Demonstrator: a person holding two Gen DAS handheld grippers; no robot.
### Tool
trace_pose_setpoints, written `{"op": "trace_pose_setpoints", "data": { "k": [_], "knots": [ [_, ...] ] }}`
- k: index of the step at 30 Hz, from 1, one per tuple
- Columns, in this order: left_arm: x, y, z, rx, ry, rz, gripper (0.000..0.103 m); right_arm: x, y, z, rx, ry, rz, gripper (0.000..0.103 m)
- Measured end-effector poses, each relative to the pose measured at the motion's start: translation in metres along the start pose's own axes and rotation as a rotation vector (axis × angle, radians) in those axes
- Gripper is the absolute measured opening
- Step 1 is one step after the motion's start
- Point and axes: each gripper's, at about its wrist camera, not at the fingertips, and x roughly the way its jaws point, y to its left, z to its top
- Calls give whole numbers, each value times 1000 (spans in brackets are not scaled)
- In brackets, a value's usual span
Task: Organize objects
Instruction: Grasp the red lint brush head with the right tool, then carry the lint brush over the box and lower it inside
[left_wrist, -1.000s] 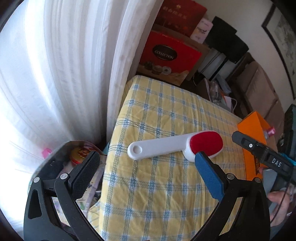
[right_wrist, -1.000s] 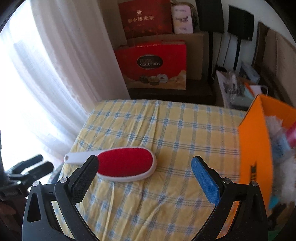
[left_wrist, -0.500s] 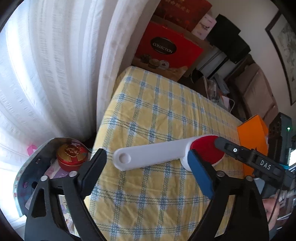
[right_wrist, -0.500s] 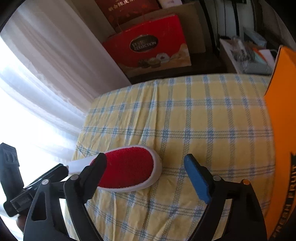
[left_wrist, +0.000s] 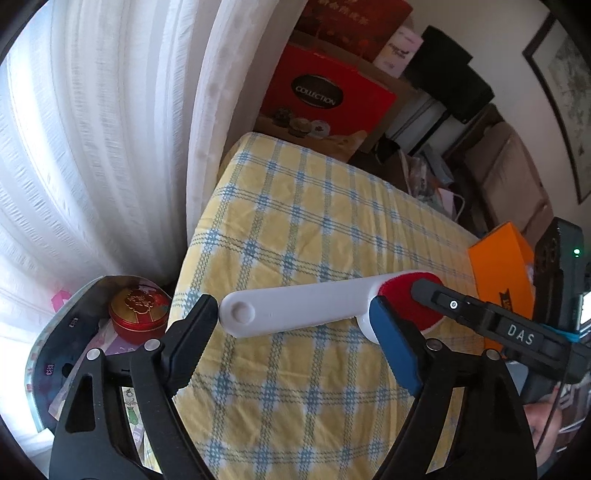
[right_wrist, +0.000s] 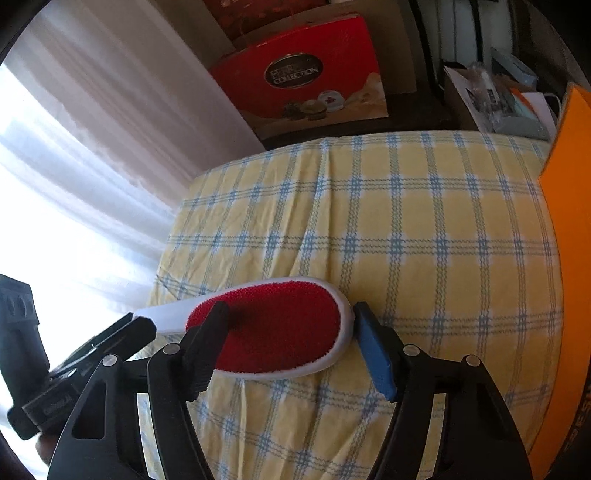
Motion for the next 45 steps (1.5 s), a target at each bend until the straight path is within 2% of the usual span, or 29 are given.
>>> {"op": "trace_pose_setpoints", "data": {
  "k": [5,12,23,34,45],
  "knots": [
    [-14,-5,-4,-11,-16,-32,81,-18,3,0,-15,-25,-11,71],
    [-44,-24,-3,-7,-53,-72,81,-63,16,5,-63,-91,-38,71],
    [-89,-94,2,55,-117,-130,81,-154,6,-5,-42,-227,-67,71],
    [-91,-187,-17,162,-80,-196,81,-231,-57,-26,54,-299,-130,71],
    [-69,-268,-57,257,10,-266,81,-277,-140,-48,137,-307,-209,71]
  ]
}}
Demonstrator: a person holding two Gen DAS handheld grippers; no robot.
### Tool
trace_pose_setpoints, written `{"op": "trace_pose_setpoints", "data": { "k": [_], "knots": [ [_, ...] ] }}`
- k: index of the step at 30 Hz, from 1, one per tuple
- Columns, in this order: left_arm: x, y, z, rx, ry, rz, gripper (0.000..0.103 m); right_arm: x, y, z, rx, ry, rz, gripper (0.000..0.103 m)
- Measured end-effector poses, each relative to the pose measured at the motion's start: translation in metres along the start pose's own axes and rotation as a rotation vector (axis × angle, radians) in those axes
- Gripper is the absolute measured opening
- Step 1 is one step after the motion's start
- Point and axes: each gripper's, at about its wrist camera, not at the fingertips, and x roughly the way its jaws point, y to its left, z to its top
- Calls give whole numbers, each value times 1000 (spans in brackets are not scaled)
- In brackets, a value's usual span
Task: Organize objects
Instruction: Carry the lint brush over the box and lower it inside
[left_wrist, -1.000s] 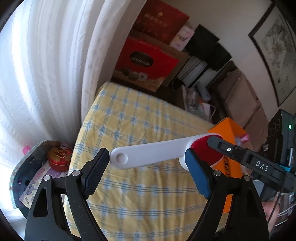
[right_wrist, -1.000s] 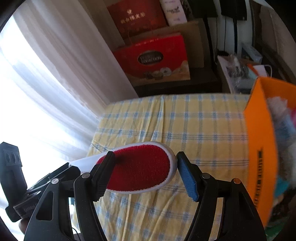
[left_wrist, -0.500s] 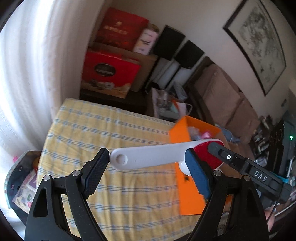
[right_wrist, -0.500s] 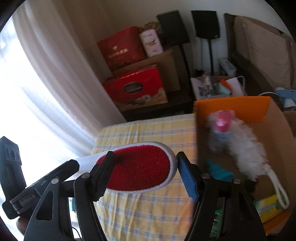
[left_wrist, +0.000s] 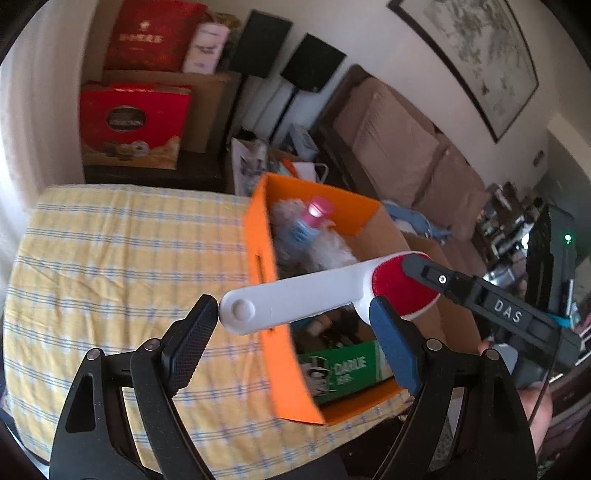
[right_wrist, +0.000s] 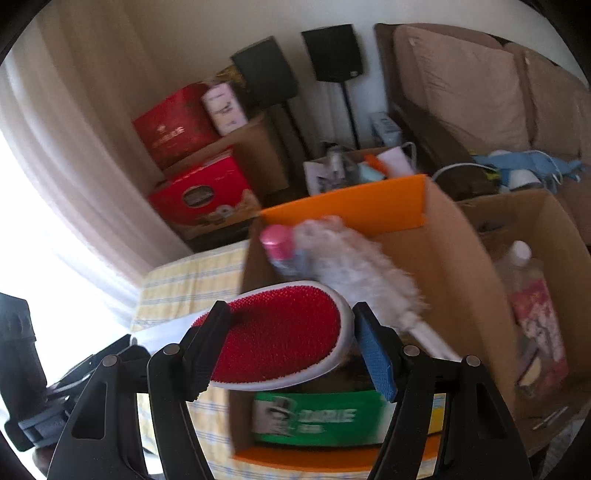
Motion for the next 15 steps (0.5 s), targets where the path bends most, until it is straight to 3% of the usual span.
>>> {"op": "trace_pose_setpoints", "data": {
  "k": [6,15],
  "knots": [
    [27,-28,-10,32,48,-4,81,10,-43,1,31,23,-9,71],
    [57,-50,-26,70,102,-8,81,46,-76,15,24,63,-45,71]
  ]
}}
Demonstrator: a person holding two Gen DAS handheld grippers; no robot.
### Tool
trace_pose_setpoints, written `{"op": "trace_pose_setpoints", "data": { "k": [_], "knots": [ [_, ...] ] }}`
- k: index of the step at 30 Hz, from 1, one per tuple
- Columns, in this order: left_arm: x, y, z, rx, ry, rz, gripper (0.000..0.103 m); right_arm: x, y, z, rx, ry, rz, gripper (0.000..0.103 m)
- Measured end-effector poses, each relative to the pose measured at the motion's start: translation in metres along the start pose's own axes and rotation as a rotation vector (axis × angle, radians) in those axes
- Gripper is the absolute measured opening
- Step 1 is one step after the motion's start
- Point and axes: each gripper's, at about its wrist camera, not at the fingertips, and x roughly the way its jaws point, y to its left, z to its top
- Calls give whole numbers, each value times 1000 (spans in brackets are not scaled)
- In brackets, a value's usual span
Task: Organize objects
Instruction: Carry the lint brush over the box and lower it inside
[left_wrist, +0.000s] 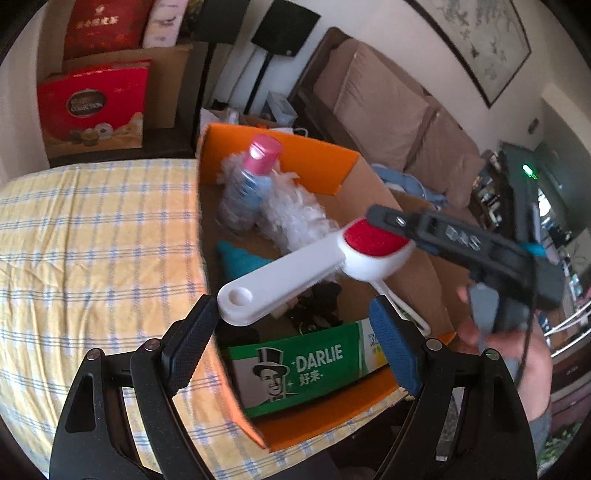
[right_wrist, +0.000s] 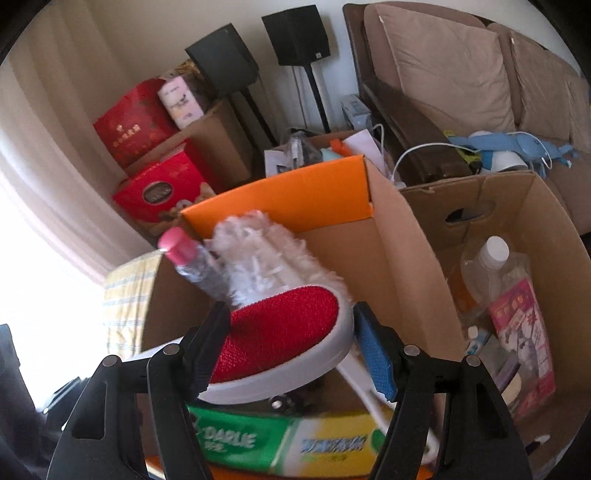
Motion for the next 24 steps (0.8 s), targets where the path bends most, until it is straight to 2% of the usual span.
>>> {"op": "trace_pose_setpoints", "data": {
  "k": [4,9,17,21,24],
  "knots": [
    [12,-7,-7,36,24,18,81,22,-13,7,19,39,1,71],
    [14,-13,-10,74,33,30,80,35,-18,5,13,32,-6,70],
    [-6,-6,-10,60,21,3,85,7,1,-2,-60,-37,-59,74],
    [-25,-5,-11,89,-24,47,94,-14,15,-13,-83,-78,-44,81],
    [-40,-1,-13,94,-56,71,95,-25,27,-22,-111,-101,-52,83]
  ]
}}
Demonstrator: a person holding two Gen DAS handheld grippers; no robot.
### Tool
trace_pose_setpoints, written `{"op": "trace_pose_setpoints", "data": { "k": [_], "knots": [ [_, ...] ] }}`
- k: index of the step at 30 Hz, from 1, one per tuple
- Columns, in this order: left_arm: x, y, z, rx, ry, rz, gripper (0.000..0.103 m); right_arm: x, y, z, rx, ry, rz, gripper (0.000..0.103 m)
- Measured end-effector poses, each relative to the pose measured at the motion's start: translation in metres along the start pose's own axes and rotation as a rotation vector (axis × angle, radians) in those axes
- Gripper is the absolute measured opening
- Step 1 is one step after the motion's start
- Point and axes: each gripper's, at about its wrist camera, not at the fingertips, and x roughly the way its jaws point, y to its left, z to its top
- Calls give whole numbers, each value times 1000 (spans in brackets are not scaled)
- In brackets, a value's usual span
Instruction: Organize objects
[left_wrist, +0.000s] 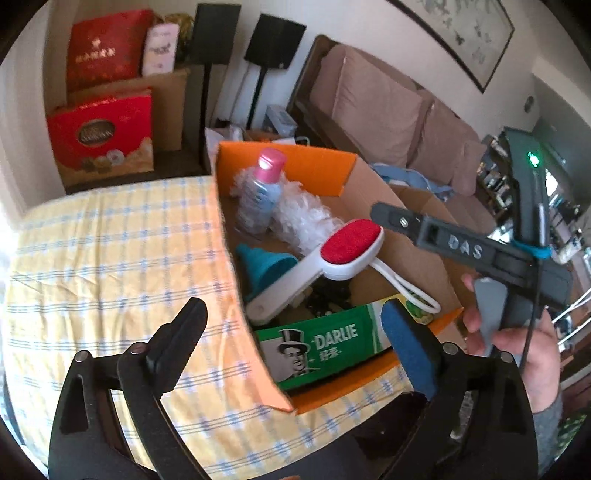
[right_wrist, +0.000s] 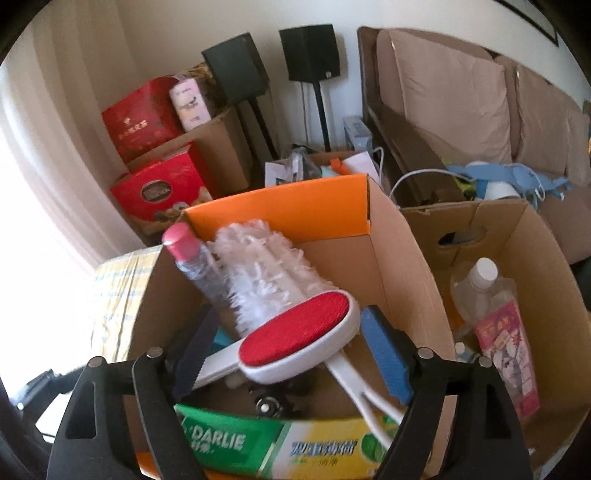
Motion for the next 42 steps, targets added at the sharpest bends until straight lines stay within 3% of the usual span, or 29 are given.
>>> {"op": "trace_pose_setpoints", "data": {
  "k": [9,22,32,42],
  "knots": [
    [-23,22,-5,-12,-41,73,98,-22,25,-21,-46,-60,-13,89],
    [-50,58,-20,-55,-93,170,102,-40,55,-58,-109,-76,-33,99],
    [-67,63,-50,-33,-101,256,103,-58,71,-85,-111,-103,-33,102],
    [-90,64,-90,-51,-113,298,103,-79,81,-116,-109,-118,-40,102]
  ]
}}
